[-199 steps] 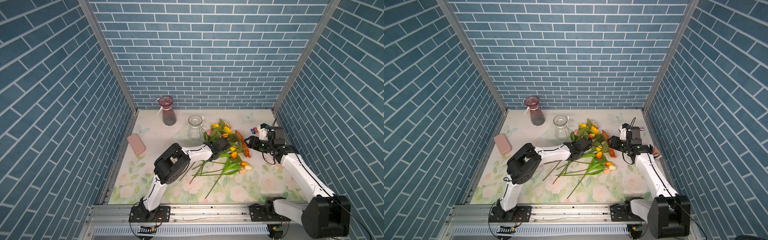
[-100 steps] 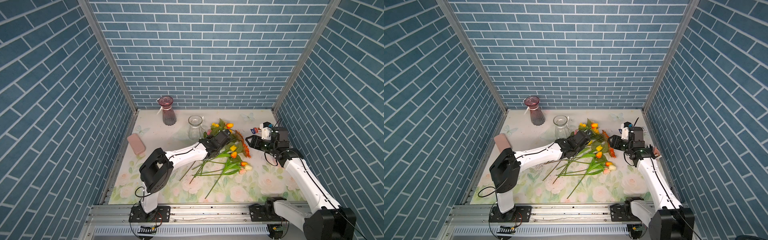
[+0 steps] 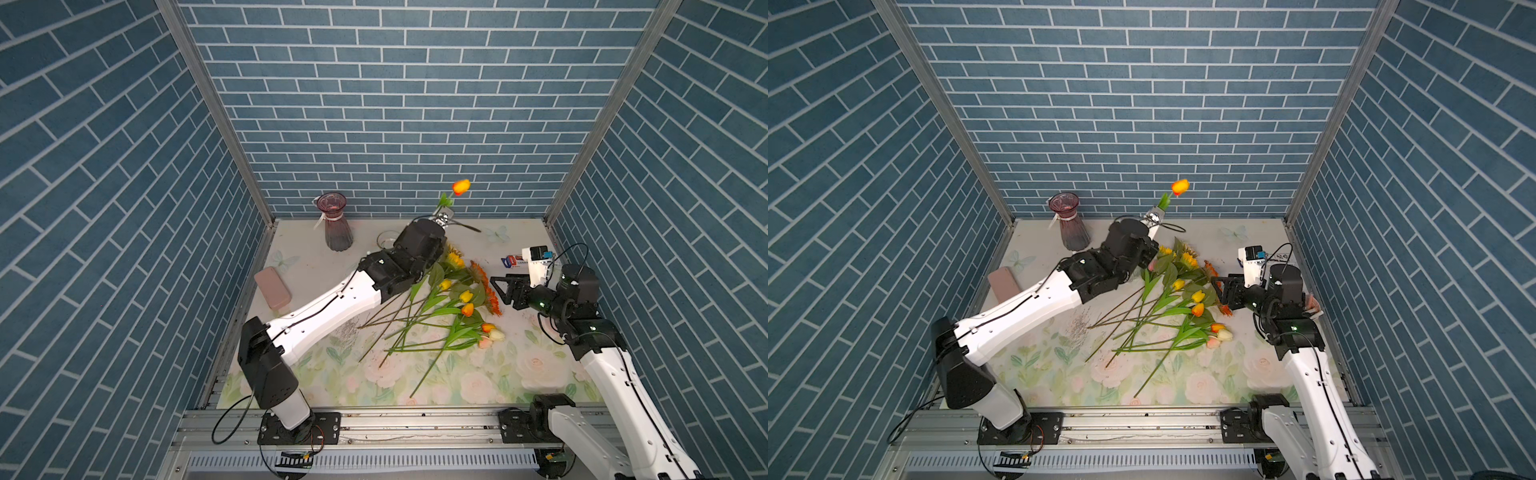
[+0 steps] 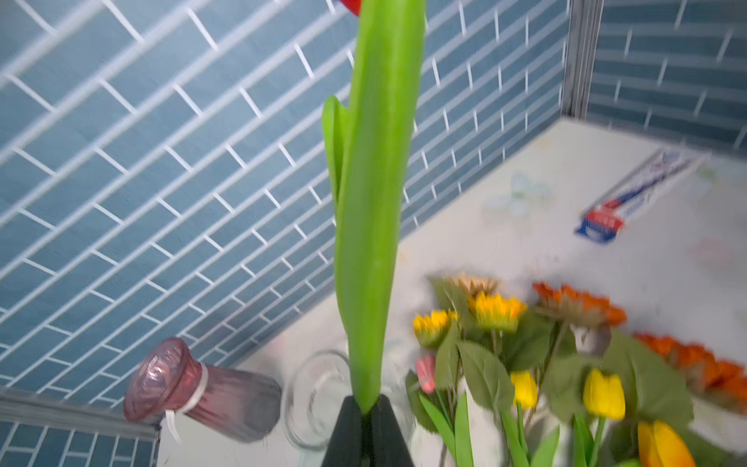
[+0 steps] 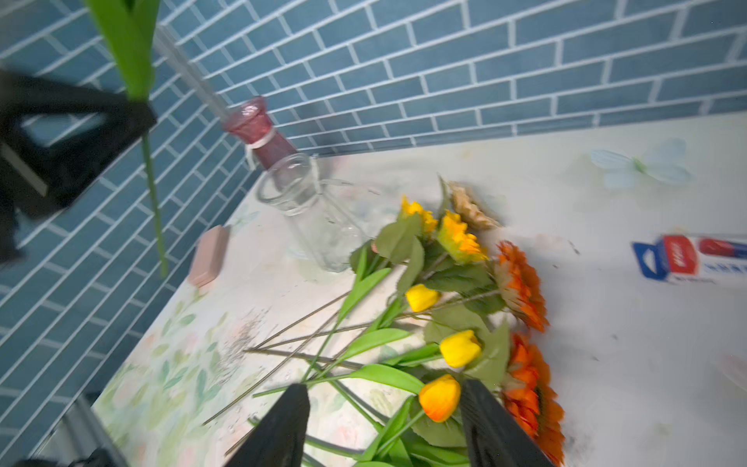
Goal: Arrange the flowers in different vases according to their variety
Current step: Pick up the flower at the center of the board, then insert the flower into the vase.
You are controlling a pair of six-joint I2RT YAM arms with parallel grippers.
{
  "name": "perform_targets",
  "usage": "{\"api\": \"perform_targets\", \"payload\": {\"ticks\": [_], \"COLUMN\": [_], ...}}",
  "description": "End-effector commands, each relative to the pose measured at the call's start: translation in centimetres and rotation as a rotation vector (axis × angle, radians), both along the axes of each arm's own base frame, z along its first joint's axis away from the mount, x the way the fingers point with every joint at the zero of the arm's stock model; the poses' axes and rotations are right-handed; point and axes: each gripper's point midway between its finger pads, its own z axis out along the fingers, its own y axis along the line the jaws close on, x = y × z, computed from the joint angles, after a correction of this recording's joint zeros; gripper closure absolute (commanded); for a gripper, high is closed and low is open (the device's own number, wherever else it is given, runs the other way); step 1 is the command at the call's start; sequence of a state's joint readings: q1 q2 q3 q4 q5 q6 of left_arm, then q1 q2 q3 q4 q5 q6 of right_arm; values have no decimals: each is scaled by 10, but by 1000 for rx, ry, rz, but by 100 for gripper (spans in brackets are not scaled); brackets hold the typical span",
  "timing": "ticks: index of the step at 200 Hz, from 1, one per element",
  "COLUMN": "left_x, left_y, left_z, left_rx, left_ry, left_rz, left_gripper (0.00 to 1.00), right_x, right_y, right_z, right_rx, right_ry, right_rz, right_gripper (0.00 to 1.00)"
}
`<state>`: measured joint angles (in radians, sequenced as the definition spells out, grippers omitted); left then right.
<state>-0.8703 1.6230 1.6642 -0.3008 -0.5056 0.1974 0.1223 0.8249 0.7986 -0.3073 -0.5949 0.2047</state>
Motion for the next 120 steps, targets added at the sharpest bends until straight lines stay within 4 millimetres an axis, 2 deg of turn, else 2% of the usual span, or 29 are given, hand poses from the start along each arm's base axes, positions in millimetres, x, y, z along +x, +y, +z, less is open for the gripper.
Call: {"api": "perform_targets", "payload": {"ticks": [1,15,24,45,66,83,102,120], "left_x": [11,21,29,45,59,71,83,92], "left_y": [15,30,40,55,55,50,52,60], "left_z": [77,107,120,132,124,108,90,76], "left_rx": [-192,-308,-375,-477,-534,-542,-557,-591], "left_ry": [-175,-248,-276,-327,-348,-344,-347,-346], "left_rz": [-46,-71,-87,-125,-165,-186,-180,-179], "left_gripper": [100,100,100,100,100,100,100,100], "right_x": [-29,-39,-41,-38,-25,-11,-1,-2], "right_y": [30,36,37,35,30,23,20,23], "right_z": [32,40,44,53,61,66,67,69], "right_rx": [19,-6,-30,-71,-79,-73,-56,-48], "right_ry": [-197,-236,-254,-279,-275,-247,-208,-197], "right_rz": [281,348,367,351,282,202,137,121], "right_gripper": [36,37,38,44,64,100,100,100]}}
